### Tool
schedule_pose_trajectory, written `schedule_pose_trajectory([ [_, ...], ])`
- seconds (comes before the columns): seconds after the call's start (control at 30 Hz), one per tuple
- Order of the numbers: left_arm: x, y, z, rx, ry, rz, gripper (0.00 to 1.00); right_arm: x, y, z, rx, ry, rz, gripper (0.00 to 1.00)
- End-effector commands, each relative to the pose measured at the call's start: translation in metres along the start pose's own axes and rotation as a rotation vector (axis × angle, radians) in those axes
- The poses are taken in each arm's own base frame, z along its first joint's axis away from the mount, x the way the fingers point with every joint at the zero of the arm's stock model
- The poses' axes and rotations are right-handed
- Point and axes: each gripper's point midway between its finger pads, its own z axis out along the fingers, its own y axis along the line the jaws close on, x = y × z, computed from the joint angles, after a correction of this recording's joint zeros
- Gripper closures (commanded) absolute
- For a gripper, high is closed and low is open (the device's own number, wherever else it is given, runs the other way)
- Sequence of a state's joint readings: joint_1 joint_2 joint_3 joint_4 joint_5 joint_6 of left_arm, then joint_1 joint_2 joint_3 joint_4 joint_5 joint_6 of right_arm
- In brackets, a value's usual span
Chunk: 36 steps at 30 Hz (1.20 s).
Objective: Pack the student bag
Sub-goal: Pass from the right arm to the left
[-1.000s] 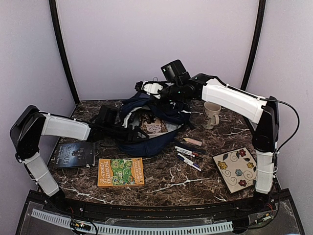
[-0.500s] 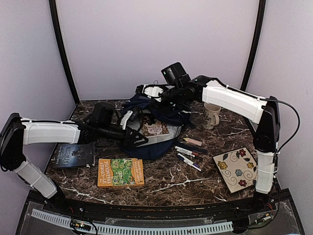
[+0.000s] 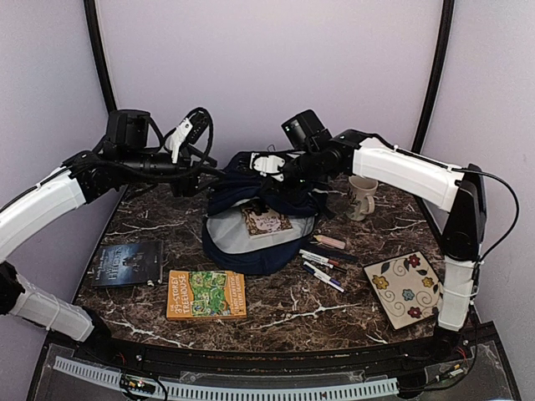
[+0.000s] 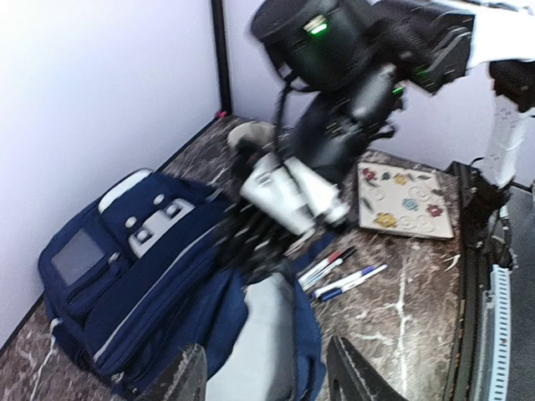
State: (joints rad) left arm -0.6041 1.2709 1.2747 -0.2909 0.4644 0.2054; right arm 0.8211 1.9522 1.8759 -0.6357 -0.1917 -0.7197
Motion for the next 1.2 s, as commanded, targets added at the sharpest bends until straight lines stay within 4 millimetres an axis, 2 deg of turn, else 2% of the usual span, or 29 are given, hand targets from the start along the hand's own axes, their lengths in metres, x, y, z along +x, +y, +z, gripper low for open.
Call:
schedule_pose_trajectory([
  [0.0,0.058,0.032,0.011,-0.037,0.136,-0.040,0.45,-0.027,0.001,-0.027,-0.007,-0.111,-0.050,1.00],
  [0.2,0.084,0.057,0.042,-0.061,0.190,-0.015,0.43,-0.019,0.011,-0.026,-0.031,-0.100,-0.047,1.00],
  [0.33,0.094,0.068,0.057,-0.077,0.193,0.031,0.43,-0.015,0.015,-0.026,-0.041,-0.094,-0.041,1.00],
  [0.4,0.091,0.065,0.061,-0.042,0.174,0.045,0.43,-0.014,0.014,-0.025,-0.031,-0.091,-0.035,1.00],
  [0.5,0.083,0.050,0.060,0.030,0.104,0.081,0.41,-0.014,0.010,-0.025,-0.013,-0.088,-0.028,1.00],
  [0.67,0.090,0.030,0.056,0.130,0.093,0.101,0.42,-0.016,0.004,-0.027,0.011,-0.082,-0.031,1.00],
  [0.93,0.100,0.035,0.073,0.122,0.062,0.116,0.46,-0.021,-0.002,-0.031,0.026,-0.090,-0.023,1.00],
  [1.17,0.107,0.023,0.090,0.170,0.051,0.135,0.52,-0.028,-0.017,-0.042,0.075,-0.114,0.007,1.00],
])
